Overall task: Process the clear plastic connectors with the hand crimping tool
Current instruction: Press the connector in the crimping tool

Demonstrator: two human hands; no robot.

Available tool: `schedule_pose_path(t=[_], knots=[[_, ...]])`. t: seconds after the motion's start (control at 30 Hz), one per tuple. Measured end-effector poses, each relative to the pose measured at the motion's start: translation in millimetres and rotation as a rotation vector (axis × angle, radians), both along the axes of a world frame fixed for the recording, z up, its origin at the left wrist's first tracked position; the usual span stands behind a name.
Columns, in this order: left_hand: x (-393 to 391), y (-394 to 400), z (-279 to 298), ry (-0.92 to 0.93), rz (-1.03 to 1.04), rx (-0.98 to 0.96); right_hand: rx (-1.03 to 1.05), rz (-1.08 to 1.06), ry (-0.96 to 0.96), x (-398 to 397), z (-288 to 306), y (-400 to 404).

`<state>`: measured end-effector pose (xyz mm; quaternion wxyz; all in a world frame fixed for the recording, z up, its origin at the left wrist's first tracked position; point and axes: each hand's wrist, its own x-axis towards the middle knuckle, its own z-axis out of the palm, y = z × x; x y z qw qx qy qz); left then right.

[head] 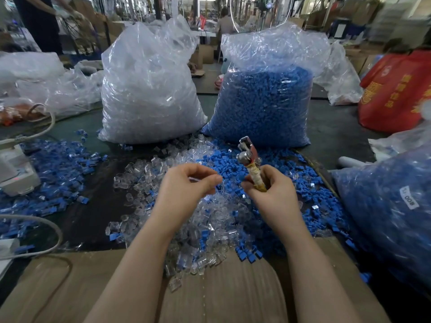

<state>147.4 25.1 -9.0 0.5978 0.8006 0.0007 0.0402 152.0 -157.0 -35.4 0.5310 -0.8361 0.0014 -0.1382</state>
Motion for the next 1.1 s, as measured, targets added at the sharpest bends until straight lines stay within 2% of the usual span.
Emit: schedule_pose_path(t=[0.17,0.37,0.6,0.83,1.1], knots=[[-3.1,-17.0,-0.4,-0.055,-0.047,-0.04,0.115,0.169,-0.05,-4.3,4.1,9.0],[-3.8,-16.5,0.0,-0.086,-0.032,-0.087,0.157,0.237,-0.078,-5.5,2.3,10.2],[-5.0,-14.6,2.4,-0.053,-0.078,-0.14,0.28,0.238,-0.073,-5.0,5.3,13.1],[-4.8,-16.5,1.0,-0.071,-0.051,-0.124,0.2,0.222,-0.1,-7.3,5.0,16.4],[-5.8,-17.8,-1.0,-0.092,-0.001,-0.186,0.2,0.164,-0.116,-6.3,3.1,16.8]])
